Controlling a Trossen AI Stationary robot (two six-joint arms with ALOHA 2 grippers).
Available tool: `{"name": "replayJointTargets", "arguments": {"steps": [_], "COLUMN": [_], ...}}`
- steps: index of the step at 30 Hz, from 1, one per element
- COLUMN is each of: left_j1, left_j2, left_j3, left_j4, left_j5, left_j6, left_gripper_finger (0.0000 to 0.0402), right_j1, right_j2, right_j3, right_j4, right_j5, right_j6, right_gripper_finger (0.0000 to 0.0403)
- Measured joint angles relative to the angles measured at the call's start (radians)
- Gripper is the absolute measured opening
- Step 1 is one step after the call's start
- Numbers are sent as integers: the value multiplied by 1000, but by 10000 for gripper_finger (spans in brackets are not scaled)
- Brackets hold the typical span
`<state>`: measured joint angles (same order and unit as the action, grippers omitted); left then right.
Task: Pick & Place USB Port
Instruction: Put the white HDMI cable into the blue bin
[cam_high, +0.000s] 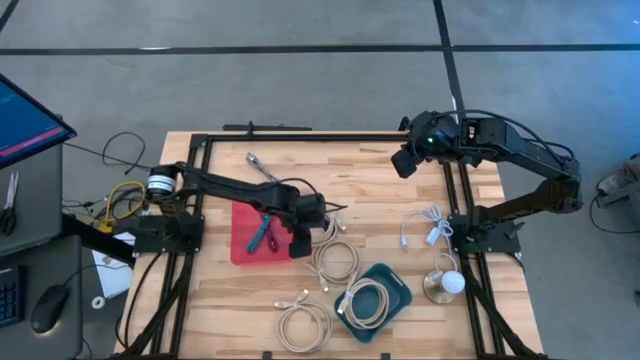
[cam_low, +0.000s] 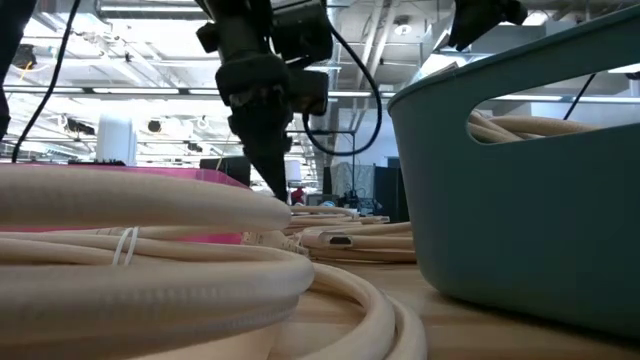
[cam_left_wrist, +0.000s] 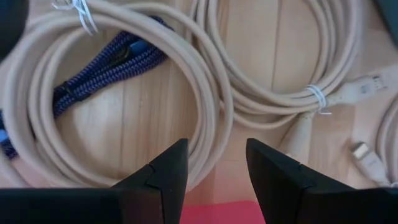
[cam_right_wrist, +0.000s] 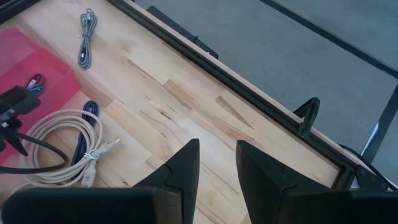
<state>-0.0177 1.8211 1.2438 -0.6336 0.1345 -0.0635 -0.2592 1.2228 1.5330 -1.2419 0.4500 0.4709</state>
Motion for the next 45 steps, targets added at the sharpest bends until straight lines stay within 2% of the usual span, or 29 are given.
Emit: {"name": "replayJointTargets", "arguments": {"steps": [22, 26, 33, 38, 45], "left_j1": [0, 0, 4, 6, 5], "left_j2": [104, 124, 107, 67, -88], "left_j3": [-1, -2, -15, -16, -15], "left_j4": [34, 42, 64, 63, 64], "left_j5": [1, 7, -2, -51, -127], "left_j6": [-4, -3, -1, -5, -1], "left_gripper_finger": [151, 120, 17, 16, 14], "right_j1": [1, 1, 1, 1, -10], "right_j2": [0, 0, 0, 0, 0], "right_j3": [1, 1, 1, 1, 1], "right_j4": [-1, -5, -9, -9, -13], "right_j5": [4, 28, 30, 37, 72], "right_j6": [-10, -10, -10, -10, -24], "right_gripper_finger": [98, 98, 98, 98, 98]}}
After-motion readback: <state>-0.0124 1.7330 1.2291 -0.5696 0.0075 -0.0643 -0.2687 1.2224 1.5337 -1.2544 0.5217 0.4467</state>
